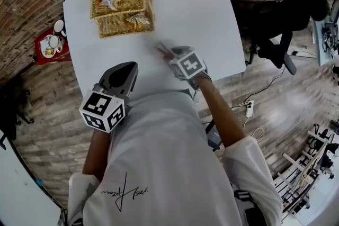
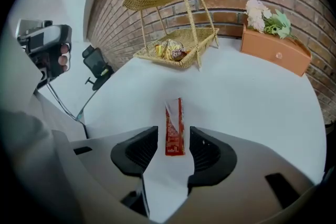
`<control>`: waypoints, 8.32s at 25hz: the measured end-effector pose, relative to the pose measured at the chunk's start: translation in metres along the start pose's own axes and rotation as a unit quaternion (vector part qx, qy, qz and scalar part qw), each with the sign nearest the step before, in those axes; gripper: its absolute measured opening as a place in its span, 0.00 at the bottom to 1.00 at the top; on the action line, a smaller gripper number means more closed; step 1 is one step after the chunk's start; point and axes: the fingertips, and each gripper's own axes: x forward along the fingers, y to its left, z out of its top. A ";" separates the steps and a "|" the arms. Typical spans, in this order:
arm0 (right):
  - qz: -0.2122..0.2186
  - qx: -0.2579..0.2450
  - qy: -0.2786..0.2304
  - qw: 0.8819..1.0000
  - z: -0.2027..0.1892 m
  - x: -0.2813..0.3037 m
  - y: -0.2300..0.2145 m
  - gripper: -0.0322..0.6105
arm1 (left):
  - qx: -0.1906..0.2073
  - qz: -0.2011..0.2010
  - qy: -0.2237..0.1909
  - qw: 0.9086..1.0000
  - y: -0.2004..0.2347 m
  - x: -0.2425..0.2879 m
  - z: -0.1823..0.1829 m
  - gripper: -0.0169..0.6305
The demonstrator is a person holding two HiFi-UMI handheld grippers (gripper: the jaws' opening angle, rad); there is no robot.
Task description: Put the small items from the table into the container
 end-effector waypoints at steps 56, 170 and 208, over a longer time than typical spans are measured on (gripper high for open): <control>0.004 -0.051 -0.026 0.998 0.029 -0.037 0.033 0.22 | -0.002 0.004 -0.009 1.000 0.001 0.000 0.000 0.04; -0.013 -0.183 -0.198 0.963 0.271 -0.096 0.051 0.23 | -0.040 0.029 0.008 0.999 0.035 0.001 -0.012 0.04; 0.005 -0.128 -0.251 0.960 0.200 -0.147 0.069 0.12 | -0.030 0.012 -0.041 0.999 0.010 -0.013 0.024 0.04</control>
